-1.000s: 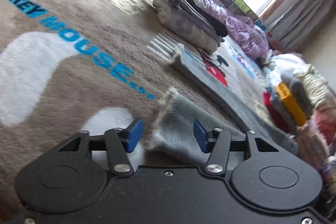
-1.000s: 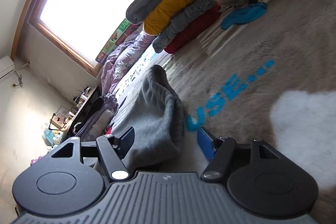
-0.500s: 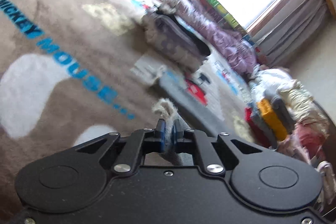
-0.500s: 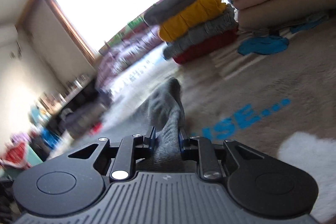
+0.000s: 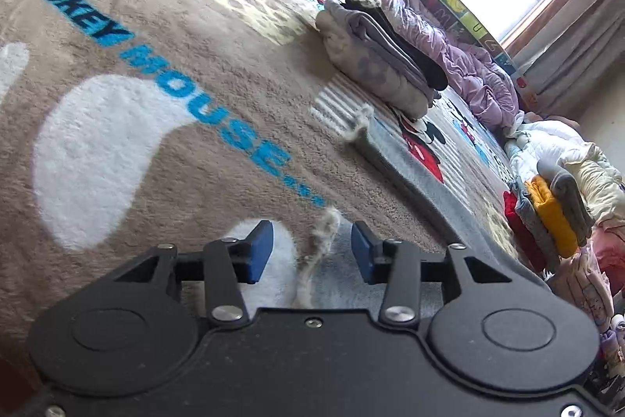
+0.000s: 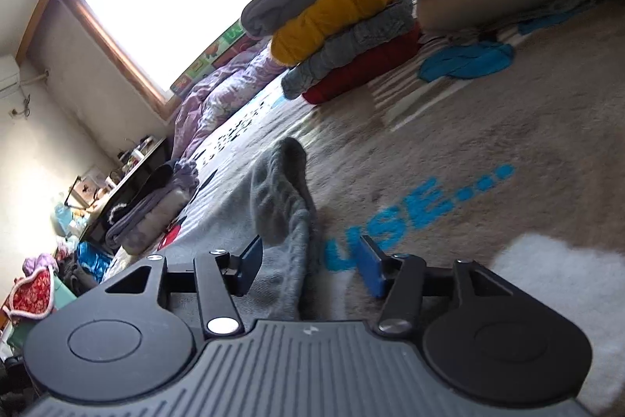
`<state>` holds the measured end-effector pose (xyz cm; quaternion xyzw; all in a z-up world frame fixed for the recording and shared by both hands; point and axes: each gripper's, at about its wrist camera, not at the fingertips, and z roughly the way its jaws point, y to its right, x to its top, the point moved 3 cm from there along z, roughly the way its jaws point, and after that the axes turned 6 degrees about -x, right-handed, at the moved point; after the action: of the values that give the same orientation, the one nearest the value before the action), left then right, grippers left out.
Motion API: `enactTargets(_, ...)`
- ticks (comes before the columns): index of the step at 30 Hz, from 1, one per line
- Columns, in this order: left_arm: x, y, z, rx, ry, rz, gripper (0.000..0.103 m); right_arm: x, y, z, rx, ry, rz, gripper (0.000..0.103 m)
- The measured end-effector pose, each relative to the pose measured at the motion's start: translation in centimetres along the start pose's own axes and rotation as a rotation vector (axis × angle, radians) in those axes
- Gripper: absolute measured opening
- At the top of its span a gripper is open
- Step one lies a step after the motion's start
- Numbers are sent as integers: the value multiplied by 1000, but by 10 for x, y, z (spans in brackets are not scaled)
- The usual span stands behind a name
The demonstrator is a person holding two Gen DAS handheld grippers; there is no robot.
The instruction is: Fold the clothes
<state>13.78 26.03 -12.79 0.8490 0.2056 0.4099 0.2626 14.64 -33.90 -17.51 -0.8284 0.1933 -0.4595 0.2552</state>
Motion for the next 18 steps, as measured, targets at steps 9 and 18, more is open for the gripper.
enactTargets(9, -13, 28, 23, 72, -48, 222, 6, -4, -13, 3, -51, -4, -103, 16)
enactTargets(18, 2, 29, 14, 77, 17, 223, 46, 13, 3, -7, -16, 44, 5, 46)
